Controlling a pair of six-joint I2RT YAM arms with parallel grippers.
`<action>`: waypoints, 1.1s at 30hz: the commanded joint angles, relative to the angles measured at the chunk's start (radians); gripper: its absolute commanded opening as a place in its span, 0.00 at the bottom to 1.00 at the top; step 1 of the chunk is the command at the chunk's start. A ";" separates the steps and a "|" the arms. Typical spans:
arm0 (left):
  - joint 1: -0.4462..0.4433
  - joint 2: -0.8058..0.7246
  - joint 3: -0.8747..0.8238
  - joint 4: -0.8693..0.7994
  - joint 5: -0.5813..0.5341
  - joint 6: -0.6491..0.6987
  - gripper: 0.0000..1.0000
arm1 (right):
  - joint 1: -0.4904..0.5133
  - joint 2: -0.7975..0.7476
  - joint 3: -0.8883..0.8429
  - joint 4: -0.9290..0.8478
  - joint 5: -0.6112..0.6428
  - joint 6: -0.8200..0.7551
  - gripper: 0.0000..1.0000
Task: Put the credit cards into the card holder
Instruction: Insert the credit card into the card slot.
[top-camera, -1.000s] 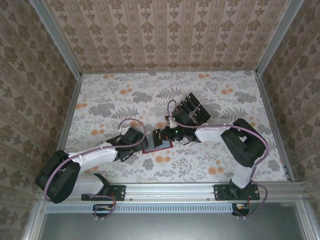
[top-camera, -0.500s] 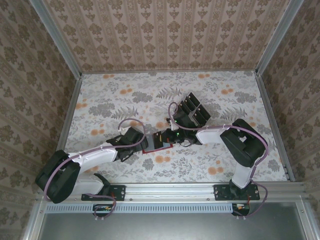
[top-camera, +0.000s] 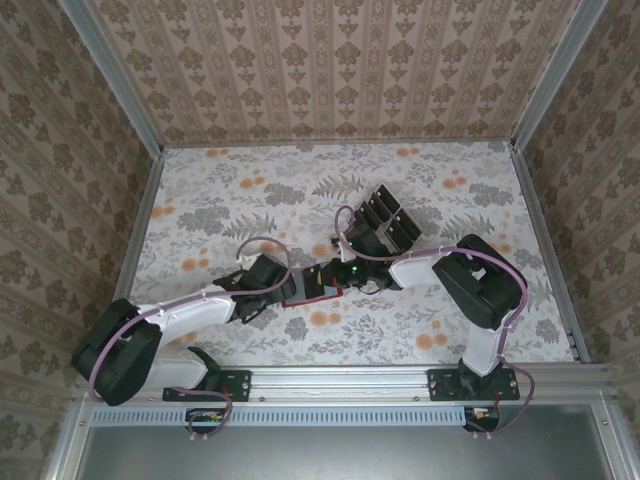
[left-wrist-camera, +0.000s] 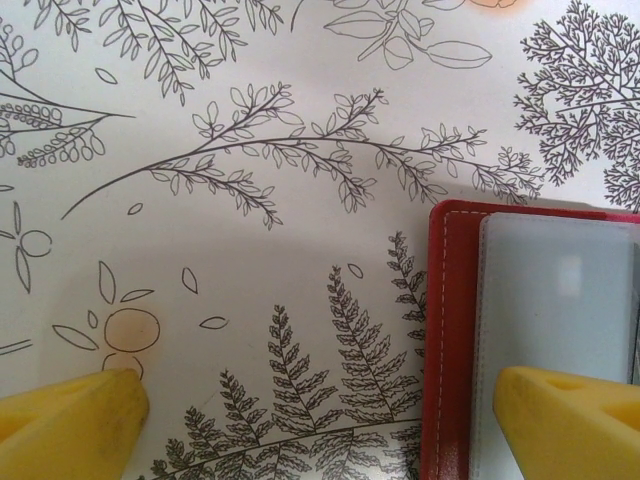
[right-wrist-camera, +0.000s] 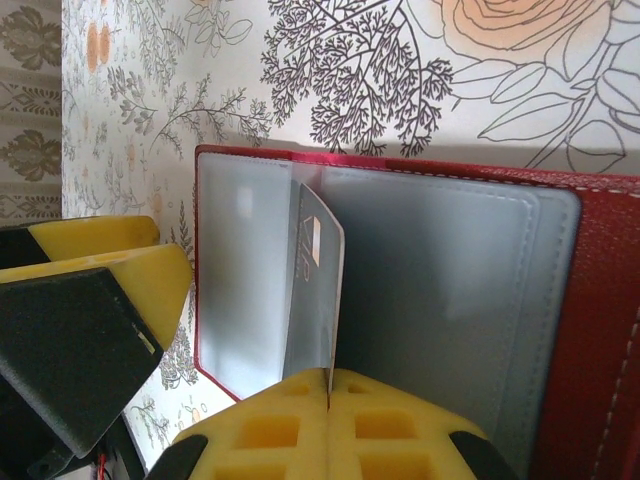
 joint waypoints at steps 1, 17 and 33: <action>0.011 0.025 -0.018 -0.102 -0.025 -0.004 1.00 | -0.003 0.033 -0.002 -0.016 -0.011 0.005 0.00; -0.021 -0.047 0.052 -0.160 -0.033 0.015 1.00 | -0.008 0.046 -0.015 -0.010 -0.058 0.001 0.00; -0.068 0.098 0.103 -0.137 -0.041 0.022 1.00 | -0.022 0.054 -0.013 -0.019 -0.072 -0.012 0.00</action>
